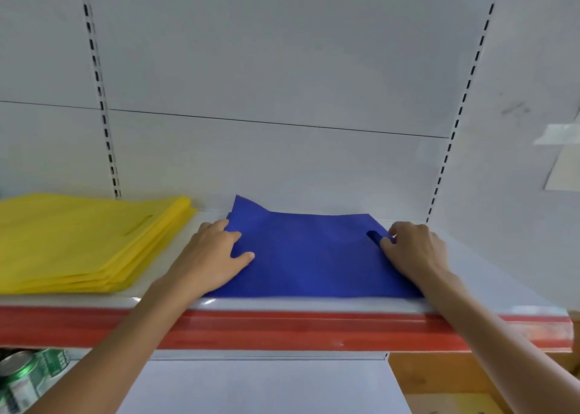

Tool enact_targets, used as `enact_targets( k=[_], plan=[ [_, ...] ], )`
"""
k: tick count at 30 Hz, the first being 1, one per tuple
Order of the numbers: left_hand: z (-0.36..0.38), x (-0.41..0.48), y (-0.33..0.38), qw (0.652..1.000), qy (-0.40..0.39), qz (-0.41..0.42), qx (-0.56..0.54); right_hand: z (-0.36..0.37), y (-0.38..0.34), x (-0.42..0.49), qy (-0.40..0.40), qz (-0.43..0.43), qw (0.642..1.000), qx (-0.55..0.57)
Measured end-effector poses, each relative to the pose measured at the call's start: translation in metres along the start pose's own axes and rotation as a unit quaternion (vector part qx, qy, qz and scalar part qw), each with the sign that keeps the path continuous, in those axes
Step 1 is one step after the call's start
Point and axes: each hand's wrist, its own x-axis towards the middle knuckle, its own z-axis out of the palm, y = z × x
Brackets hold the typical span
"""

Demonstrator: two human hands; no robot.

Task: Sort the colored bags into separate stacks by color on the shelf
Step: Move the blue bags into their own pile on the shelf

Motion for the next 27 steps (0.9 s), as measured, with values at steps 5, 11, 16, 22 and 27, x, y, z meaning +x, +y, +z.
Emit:
enact_targets(
  k=[5,11,16,22,27],
  plan=[
    [0.0,0.004,-0.004,0.994,0.029,-0.01,-0.108,0.002,0.003,0.003,0.008,0.011,1.0,-0.001],
    [-0.001,0.005,-0.003,0.989,0.042,-0.016,-0.144,0.001,0.002,-0.002,0.034,-0.021,0.999,0.037],
    [-0.002,0.003,0.001,0.989,0.042,-0.008,-0.14,-0.001,0.005,-0.005,0.037,-0.016,0.998,0.058],
    [-0.036,0.005,0.0,0.984,0.088,0.036,-0.152,-0.049,-0.011,0.005,0.074,-0.028,0.996,0.035],
    [-0.083,-0.008,-0.058,0.978,0.106,0.035,-0.175,-0.068,-0.079,-0.011,0.086,-0.041,0.993,0.063]
  ],
)
